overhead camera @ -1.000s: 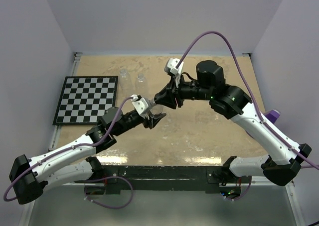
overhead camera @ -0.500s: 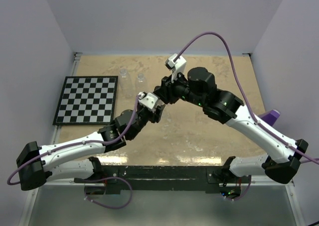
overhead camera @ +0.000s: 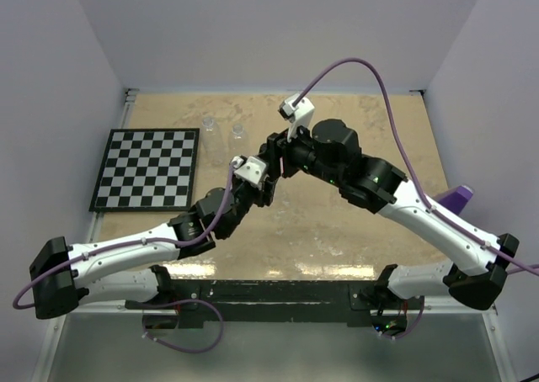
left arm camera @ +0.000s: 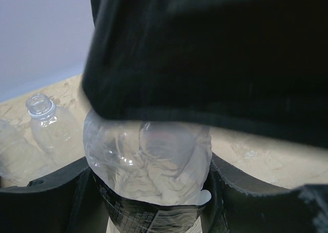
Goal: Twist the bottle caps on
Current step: Screw the bottle cap onto the plastic bottle.
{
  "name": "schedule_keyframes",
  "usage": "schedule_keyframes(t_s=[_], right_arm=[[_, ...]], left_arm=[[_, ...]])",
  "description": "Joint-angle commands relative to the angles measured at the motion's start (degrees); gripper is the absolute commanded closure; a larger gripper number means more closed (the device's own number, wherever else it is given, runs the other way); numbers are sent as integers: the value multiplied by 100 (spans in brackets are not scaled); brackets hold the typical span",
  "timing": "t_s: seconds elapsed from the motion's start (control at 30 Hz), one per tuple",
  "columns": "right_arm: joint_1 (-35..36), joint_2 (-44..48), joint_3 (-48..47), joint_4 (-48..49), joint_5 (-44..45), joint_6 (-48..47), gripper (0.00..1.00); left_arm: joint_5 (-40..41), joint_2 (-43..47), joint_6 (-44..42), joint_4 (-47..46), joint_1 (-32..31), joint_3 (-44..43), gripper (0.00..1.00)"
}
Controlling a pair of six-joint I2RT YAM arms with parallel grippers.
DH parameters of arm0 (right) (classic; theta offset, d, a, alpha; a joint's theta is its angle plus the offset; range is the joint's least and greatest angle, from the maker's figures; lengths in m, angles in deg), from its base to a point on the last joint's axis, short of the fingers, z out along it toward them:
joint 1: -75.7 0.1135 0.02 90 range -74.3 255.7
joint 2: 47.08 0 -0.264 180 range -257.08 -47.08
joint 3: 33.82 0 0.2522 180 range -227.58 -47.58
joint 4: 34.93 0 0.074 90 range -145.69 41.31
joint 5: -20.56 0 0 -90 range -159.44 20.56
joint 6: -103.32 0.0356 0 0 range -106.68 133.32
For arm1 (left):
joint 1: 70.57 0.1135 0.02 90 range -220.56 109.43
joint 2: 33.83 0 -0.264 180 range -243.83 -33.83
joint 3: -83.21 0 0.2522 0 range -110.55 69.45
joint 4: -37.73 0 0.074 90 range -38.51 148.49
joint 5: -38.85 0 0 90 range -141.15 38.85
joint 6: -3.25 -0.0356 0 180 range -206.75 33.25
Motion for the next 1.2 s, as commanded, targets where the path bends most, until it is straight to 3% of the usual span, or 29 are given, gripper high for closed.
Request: schedule_keyframes(t_s=[0.0, 0.27, 0.53, 0.73, 0.97, 1.17], right_arm=[[71, 250, 52, 50, -201, -7, 40], [-113, 531, 43, 50, -473, -217, 30], [-596, 1006, 228, 454, -1912, -911, 29], [-790, 1059, 175, 481, -3257, -1737, 32], [-781, 1077, 166, 402, -4032, -2291, 34], [-790, 1050, 157, 305, -4392, -2520, 38]], left_arm=[[-443, 372, 286, -360, 165, -78, 100], [-1945, 776, 594, 27, 1113, 212, 100], [-4563, 1040, 349, -69, 1773, 467, 100], [-6024, 1049, 252, -174, 1993, 450, 100], [-6983, 996, 278, -438, 2029, 423, 100], [-7247, 961, 287, -491, 2029, 371, 100]])
